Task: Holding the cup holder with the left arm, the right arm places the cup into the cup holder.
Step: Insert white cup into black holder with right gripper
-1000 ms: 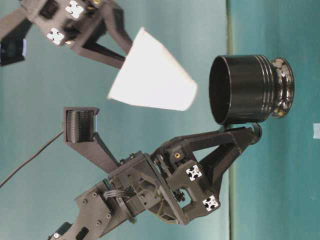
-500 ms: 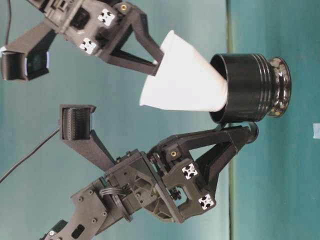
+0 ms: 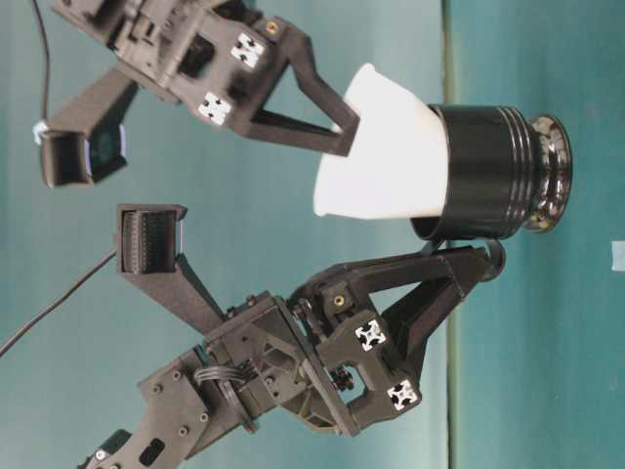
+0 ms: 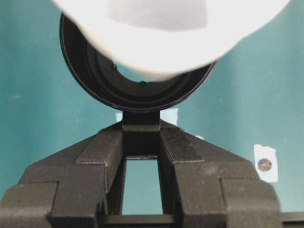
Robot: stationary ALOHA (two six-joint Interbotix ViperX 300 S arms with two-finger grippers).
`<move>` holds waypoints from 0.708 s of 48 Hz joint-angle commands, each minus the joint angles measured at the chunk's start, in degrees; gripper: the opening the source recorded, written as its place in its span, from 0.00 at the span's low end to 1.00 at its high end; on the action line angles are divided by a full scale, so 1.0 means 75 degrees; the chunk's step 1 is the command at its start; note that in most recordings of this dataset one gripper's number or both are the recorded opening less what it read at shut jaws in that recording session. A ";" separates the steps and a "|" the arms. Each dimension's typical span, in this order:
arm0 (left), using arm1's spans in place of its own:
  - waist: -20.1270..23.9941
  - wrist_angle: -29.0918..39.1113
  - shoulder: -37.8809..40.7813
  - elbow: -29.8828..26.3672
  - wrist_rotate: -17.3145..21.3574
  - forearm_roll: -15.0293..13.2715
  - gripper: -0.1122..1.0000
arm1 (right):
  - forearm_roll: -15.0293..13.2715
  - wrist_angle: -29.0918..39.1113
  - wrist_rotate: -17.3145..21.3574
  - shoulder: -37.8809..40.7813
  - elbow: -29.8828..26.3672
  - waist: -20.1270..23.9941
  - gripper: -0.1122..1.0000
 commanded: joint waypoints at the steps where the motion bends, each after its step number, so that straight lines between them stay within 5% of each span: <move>1: -0.0012 -0.0023 -0.0117 -0.0188 -0.0012 0.0012 0.31 | 0.0000 -0.0059 0.0023 0.0047 -0.0258 0.0023 0.13; 34: -0.0047 -0.0023 -0.0117 -0.0199 -0.0012 0.0012 0.31 | -0.0012 -0.0047 0.0035 0.0305 -0.0258 0.0000 0.13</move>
